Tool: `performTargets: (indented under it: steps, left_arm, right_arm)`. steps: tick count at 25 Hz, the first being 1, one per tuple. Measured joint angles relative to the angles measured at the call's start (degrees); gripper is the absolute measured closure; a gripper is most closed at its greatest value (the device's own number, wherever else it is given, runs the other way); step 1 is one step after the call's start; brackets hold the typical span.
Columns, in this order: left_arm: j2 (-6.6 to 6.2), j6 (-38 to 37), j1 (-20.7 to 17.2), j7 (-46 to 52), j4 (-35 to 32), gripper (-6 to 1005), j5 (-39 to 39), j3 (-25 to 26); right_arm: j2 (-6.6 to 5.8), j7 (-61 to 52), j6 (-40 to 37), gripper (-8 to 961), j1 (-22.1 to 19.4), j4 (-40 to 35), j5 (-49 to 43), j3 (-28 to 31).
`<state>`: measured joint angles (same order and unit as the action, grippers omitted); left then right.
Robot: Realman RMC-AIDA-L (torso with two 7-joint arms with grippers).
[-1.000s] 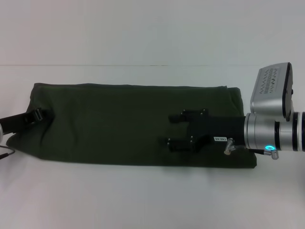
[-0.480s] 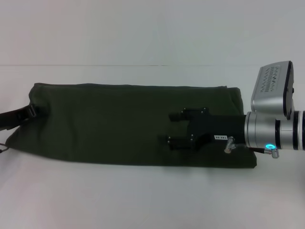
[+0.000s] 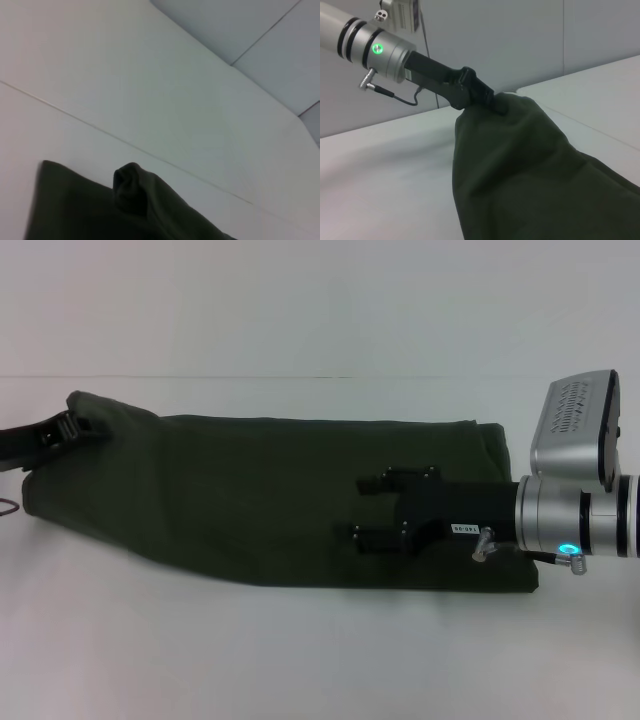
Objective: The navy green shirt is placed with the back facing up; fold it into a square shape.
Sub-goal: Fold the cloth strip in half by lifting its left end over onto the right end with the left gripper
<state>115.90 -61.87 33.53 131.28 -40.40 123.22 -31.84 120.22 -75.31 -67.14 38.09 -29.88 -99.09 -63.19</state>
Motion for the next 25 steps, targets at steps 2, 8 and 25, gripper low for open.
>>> performTargets:
  steps: [2,8,25]
  left_arm:
    - [-0.01,-0.6,0.27,0.45,-0.46,937,0.0,-0.26]
    - [-0.04,1.93,0.09,0.63,0.16,937,0.0,-0.88]
    - [1.31,13.81,-2.48,0.22,2.63,923,3.27,-0.79]
  right_arm:
    - [0.0,0.12,0.0,165,-0.15,-0.04,0.19,0.0]
    - [0.0,0.33,-0.01,165,-0.28,0.07,0.38,-0.01]
    - [0.0,0.1,-0.01,165,-0.3,-0.17,0.48,-0.36]
